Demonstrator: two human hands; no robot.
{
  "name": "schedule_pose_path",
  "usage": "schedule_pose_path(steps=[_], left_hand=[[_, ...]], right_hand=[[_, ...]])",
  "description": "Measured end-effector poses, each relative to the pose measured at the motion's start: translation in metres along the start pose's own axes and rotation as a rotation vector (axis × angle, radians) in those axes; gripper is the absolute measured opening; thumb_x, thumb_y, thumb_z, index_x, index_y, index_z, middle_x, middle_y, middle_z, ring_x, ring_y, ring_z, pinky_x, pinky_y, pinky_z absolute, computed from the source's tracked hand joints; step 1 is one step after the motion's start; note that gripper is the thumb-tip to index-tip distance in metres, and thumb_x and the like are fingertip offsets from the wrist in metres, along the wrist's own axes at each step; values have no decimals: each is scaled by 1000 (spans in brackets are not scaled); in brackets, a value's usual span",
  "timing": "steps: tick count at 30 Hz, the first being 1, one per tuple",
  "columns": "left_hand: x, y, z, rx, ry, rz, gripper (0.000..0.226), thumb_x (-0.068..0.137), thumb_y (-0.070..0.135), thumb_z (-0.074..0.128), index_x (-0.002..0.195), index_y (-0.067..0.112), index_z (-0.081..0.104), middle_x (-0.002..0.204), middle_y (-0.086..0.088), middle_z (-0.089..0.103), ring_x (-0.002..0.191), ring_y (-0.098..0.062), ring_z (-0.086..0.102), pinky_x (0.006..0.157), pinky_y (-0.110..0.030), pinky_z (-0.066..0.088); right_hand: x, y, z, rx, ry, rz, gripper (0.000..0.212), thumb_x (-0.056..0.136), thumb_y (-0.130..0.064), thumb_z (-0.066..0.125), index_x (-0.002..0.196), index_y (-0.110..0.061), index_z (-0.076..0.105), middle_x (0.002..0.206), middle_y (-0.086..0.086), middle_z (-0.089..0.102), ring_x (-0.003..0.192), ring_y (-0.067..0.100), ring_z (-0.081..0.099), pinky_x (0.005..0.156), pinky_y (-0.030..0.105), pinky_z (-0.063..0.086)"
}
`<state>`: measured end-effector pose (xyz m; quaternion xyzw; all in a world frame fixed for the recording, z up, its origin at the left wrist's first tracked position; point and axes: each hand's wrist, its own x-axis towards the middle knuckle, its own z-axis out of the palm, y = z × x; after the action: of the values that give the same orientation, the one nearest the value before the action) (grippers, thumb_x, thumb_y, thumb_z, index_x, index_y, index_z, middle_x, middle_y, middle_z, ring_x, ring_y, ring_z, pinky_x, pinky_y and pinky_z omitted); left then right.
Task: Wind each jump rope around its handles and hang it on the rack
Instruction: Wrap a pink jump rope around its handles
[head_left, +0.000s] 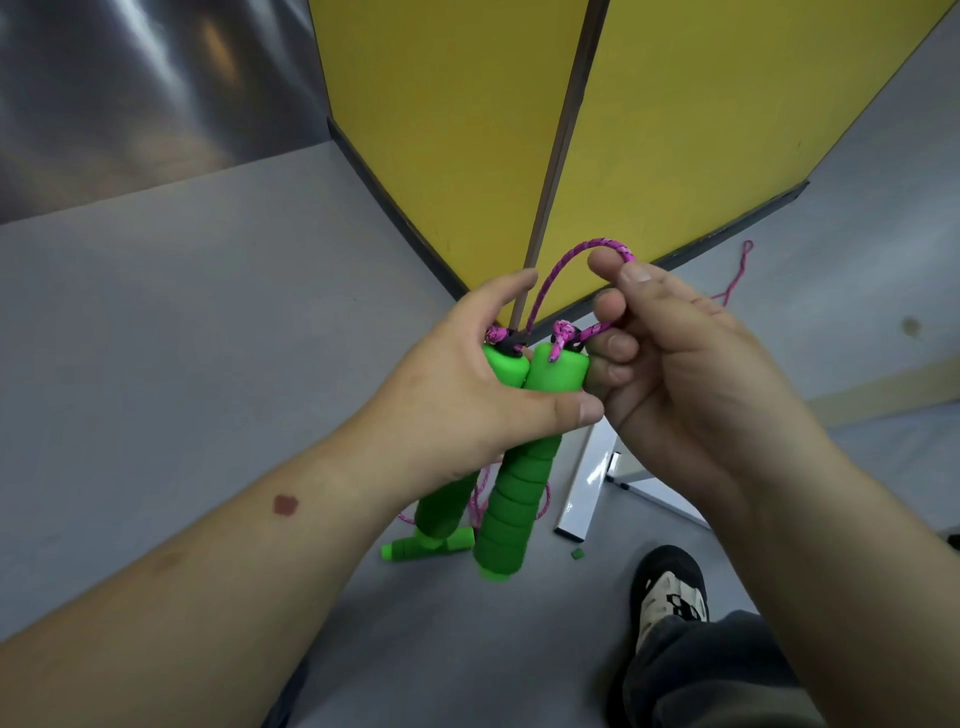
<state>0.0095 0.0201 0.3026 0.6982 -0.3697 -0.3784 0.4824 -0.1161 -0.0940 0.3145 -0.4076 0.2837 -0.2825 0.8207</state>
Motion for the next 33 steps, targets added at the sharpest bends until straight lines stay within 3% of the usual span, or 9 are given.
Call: schedule_pose_path(steps=[2, 9, 17, 19, 21, 24, 26, 28, 33], left_hand=[[1, -3, 1, -8, 10, -21, 105, 59, 40, 100, 146, 57, 43, 119, 19, 63, 105, 8, 64, 93, -25, 58], [5, -11, 4, -138, -8, -45, 113, 43, 43, 95, 143, 54, 46, 114, -2, 77, 102, -19, 76, 98, -45, 58], [5, -10, 3, -165, -21, -60, 112, 48, 34, 98, 144, 55, 44, 105, -7, 77, 91, -23, 78, 93, -46, 61], [4, -6, 1, -90, -26, -56, 108, 58, 28, 98, 145, 57, 41, 103, -4, 77, 86, -21, 78, 87, -44, 63], [4, -3, -2, -55, -46, -56, 108, 65, 24, 96, 146, 59, 35, 102, -4, 77, 82, -20, 79, 82, -42, 64], [3, -3, -2, 46, -92, -11, 114, 67, 25, 88, 153, 59, 22, 99, 6, 77, 85, -8, 77, 77, -27, 60], [1, -3, 2, 126, -153, 54, 115, 74, 18, 86, 153, 54, 11, 108, 16, 72, 98, 6, 70, 97, -22, 53], [0, -3, 4, 199, -240, 71, 110, 85, 8, 79, 142, 58, 0, 110, 11, 71, 100, 8, 66, 116, -30, 41], [-3, -3, -3, 222, -244, -16, 140, 65, 26, 88, 152, 61, -16, 106, 23, 74, 95, 4, 72, 91, -31, 60]], right_hand=[[0, 1, 1, -3, 5, 3, 21, 103, -18, 50, 117, -10, 66, 70, -2, 57, 53, 7, 41, 47, 17, 36], [-2, 2, 2, -101, -14, 40, 19, 103, -16, 49, 103, -13, 68, 67, -1, 56, 53, 9, 40, 50, 21, 32], [-4, 4, 4, -148, 29, 73, 17, 103, -16, 52, 105, -13, 68, 67, -1, 57, 52, 10, 42, 50, 22, 34], [-5, 6, 3, -323, 108, -8, 14, 101, -22, 58, 110, -16, 66, 80, -3, 65, 61, 11, 52, 57, 25, 41], [-8, 12, 1, -710, 224, -189, 32, 94, -38, 65, 123, -27, 59, 107, -10, 64, 86, 9, 60, 74, 28, 47], [-17, 21, 6, -1087, 133, -406, 44, 88, -49, 60, 129, -34, 52, 123, -12, 52, 113, 4, 52, 89, 21, 43], [-19, 26, 10, -1155, -51, -345, 27, 94, -49, 56, 115, -33, 59, 111, -11, 56, 107, 4, 54, 81, 16, 42], [-19, 28, 9, -1224, -170, -281, 22, 99, -49, 49, 105, -32, 61, 99, -9, 57, 96, 7, 56, 75, 21, 45], [-19, 16, 5, -1250, -271, -246, 20, 102, -47, 45, 100, -33, 59, 71, -7, 56, 66, 9, 52, 58, 27, 40]])
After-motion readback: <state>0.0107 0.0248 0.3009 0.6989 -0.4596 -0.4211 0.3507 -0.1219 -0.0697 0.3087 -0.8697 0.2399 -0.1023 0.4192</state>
